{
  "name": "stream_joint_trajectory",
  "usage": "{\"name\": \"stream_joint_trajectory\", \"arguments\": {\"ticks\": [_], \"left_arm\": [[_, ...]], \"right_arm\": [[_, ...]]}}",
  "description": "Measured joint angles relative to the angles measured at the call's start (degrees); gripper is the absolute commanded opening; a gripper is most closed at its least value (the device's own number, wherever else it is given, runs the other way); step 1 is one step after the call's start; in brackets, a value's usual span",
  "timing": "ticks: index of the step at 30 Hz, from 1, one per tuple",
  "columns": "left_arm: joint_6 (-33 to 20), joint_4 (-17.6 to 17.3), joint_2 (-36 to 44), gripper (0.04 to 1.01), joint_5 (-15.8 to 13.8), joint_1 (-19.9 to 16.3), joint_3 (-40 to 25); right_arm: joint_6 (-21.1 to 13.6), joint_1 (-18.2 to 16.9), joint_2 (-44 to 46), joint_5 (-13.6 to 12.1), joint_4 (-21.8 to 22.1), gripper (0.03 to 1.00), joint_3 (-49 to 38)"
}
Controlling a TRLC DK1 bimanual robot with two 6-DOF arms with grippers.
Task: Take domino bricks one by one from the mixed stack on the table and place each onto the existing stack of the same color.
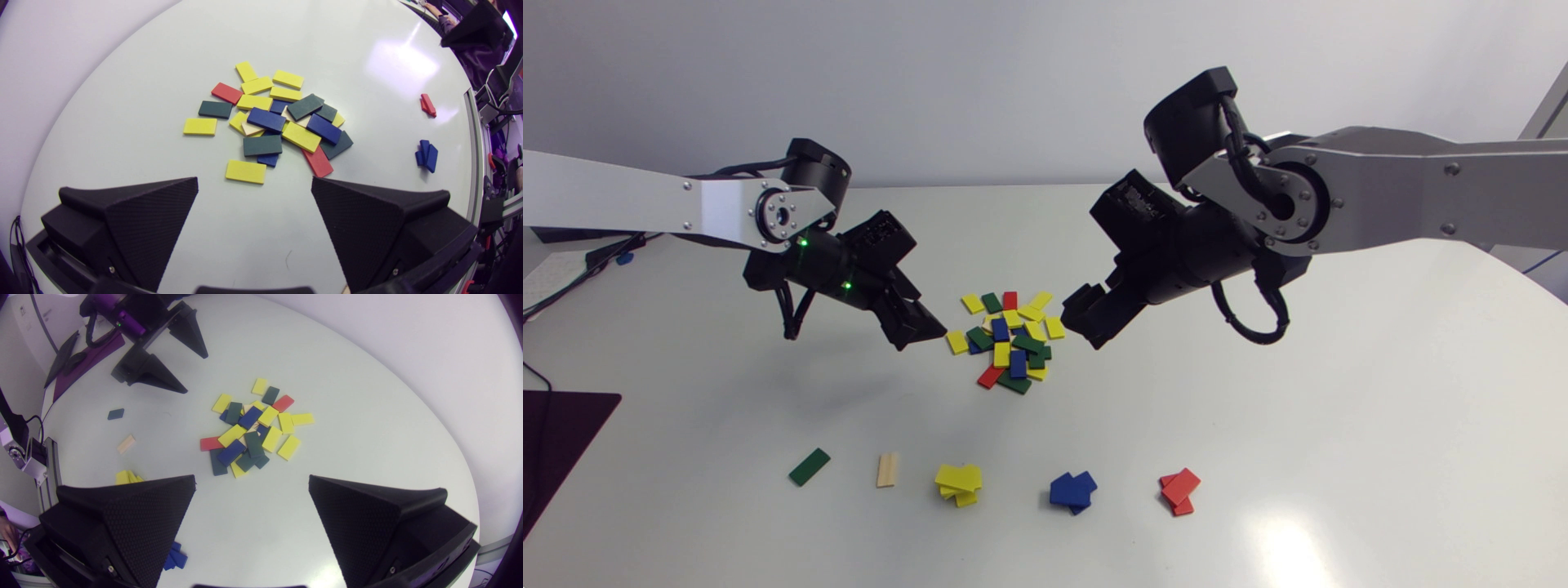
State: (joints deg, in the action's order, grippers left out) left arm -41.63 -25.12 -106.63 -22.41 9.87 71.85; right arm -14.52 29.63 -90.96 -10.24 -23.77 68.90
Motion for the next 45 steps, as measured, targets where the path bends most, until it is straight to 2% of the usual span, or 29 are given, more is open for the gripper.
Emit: {"name": "stream_joint_trajectory", "arguments": {"ticks": [7,13,23,45], "left_arm": [[3.43,3.17,-4.0,0.99,5.55,2.78,1.73],[7.63,3.39,-7.26,0.99,8.85,5.27,3.48],[9.4,3.56,-9.25,0.99,9.38,8.07,5.77],[9.4,4.63,-14.21,0.989,9.86,8.5,8.96]], "right_arm": [[0.0,0.0,-0.37,0.0,0.0,0.974,0.0],[0.0,0.0,-0.57,0.0,0.04,0.974,0.0],[0.0,0.0,-0.61,0.0,0.11,0.974,0.0],[-0.04,-1.05,-0.7,-0.04,0.31,0.974,-0.72]]}}
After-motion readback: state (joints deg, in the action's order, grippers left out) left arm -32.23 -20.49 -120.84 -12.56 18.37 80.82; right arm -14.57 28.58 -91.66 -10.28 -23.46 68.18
